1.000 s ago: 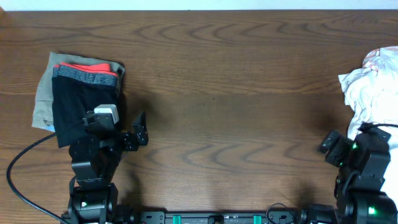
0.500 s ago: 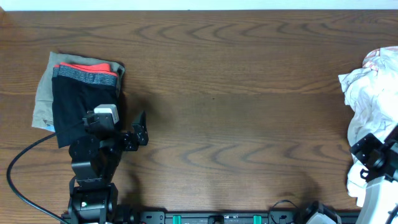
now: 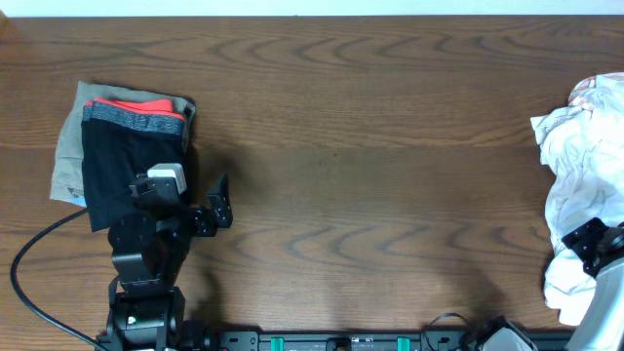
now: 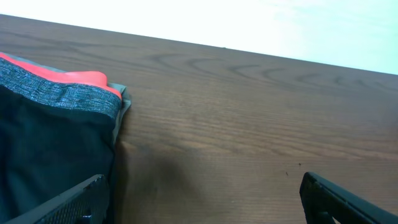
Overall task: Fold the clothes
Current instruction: 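Move the right gripper toward the crumpled white T-shirt at right, then grasp the white T-shirt edge with the right gripper and lift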
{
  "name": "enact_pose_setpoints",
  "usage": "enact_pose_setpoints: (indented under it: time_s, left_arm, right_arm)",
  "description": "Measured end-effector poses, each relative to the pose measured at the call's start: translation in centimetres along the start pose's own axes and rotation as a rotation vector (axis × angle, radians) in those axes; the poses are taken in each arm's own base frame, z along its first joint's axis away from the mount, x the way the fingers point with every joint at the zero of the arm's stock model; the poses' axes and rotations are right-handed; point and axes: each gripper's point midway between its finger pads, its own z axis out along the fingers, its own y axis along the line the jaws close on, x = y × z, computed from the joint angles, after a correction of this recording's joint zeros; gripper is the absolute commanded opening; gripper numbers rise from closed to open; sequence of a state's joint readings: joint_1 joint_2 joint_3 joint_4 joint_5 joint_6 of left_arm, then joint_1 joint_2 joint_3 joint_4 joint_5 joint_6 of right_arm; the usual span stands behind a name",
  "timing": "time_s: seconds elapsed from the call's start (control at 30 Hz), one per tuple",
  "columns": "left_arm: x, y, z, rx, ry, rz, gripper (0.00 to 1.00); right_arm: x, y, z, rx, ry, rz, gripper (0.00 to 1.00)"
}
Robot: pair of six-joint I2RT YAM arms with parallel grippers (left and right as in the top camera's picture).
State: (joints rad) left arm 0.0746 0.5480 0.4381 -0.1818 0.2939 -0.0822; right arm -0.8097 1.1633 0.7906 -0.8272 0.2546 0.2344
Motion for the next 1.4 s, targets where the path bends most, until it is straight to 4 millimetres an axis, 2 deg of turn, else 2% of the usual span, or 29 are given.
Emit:
enact_pose_setpoints:
  time_s: [0.17,0.3,0.4,0.53,0.6,0.63,0.77,0.87,0.93,1.03,1.13,1.2,1.27,1.4]
  left_arm:
    - [0.0,0.0,0.0,0.0,0.0,0.0,0.98]
    - [0.0,0.0,0.0,0.0,0.0,0.0,0.98]
    - [0.0,0.0,0.0,0.0,0.0,0.0,0.98]
    - [0.0,0.0,0.0,0.0,0.0,0.0,0.98]
    - [0.0,0.0,0.0,0.0,-0.001,0.0,0.98]
    - [0.0,0.0,0.0,0.0,0.0,0.0,0.98]
    - [0.0,0.0,0.0,0.0,0.0,0.0,0.98]
    - [0.0,0.0,0.0,0.0,0.0,0.0,0.98]
    - [0.0,0.0,0.0,0.0,0.0,0.0,0.98]
    - [0.0,0.0,0.0,0.0,0.0,0.0,0.98]
    - [0.0,0.0,0.0,0.0,0.0,0.0,0.98]
    - [0.0,0.0,0.0,0.0,0.0,0.0,0.98]
    - [0.0,0.0,0.0,0.0,0.0,0.0,0.98]
    - [0.0,0.0,0.0,0.0,0.0,0.0,0.98]
  right_arm:
    - [0.0,-0.2,1.8,0.015,0.044,0.006,0.95]
    - [0.3,-0.4,3.1,0.03,0.086,0.009,0.82]
    - [0.5,-0.3,3.6,0.033,0.104,0.003,0.63]
    - [0.6,-0.2,3.9,0.031,0.113,0.002,0.2]
    - [0.5,0.0,3.9,0.02,0.11,0.001,0.04]
    - [0.4,0.1,3.9,0.014,0.107,0.001,0.01]
    - [0.0,1.7,3.9,-0.074,0.094,0.003,0.01]
    - [-0.7,4.2,3.2,-0.214,0.082,-0.031,0.01]
    - [-1.5,6.6,1.8,-0.33,0.055,-0.078,0.01]
    - [-2.9,11.6,-2.3,-0.54,-0.023,-0.205,0.01]
    - [-2.7,16.8,-7.6,-0.732,-0.1,-0.369,0.01]
    - [-1.2,19.9,-10.6,-0.836,-0.125,-0.491,0.01]
    - [1.5,22.9,-13.0,-0.922,-0.127,-0.621,0.01]
    - [7.5,26.9,-15.9,-1.025,-0.094,-0.845,0.01]
